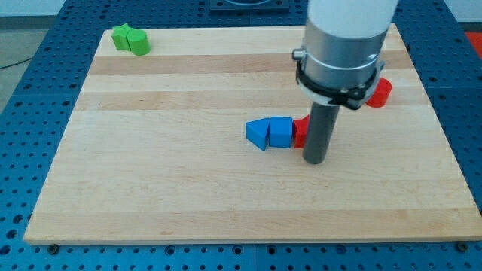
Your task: Move the red circle diagonally right of the red star
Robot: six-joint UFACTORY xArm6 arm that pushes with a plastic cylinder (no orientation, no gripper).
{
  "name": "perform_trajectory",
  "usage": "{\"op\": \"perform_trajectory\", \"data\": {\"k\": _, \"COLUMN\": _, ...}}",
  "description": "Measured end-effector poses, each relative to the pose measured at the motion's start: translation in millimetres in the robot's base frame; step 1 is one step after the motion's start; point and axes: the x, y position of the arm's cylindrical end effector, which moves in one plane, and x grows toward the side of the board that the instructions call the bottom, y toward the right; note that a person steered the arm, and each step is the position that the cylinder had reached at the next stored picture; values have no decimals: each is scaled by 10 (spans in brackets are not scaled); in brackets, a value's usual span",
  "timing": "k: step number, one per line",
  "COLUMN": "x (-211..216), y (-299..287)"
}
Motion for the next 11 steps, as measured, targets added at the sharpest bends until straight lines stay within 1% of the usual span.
{"op": "perform_trajectory", "data": {"k": 1, "x": -8, "y": 156}}
{"op": "perform_trajectory", "data": {"k": 2, "x": 162, "y": 263}}
{"op": "perform_trajectory", "data": {"k": 3, "x": 48, "y": 998}}
{"op": "perform_trajectory", "data": {"k": 4, "x": -700, "y": 1758}}
{"op": "perform_trajectory", "data": {"k": 5, "x": -1304, "y": 1897}}
{"op": "perform_trajectory", "data": {"k": 7, "x": -1206, "y": 1282}}
{"op": "perform_trajectory", "data": {"k": 8, "x": -1192, "y": 878}}
{"op": "perform_trajectory", "data": {"k": 9, "x": -1059, "y": 580}}
{"op": "perform_trajectory", "data": {"k": 10, "x": -954, "y": 355}}
{"op": "perform_trajectory", "data": {"k": 11, "x": -951, "y": 207}}
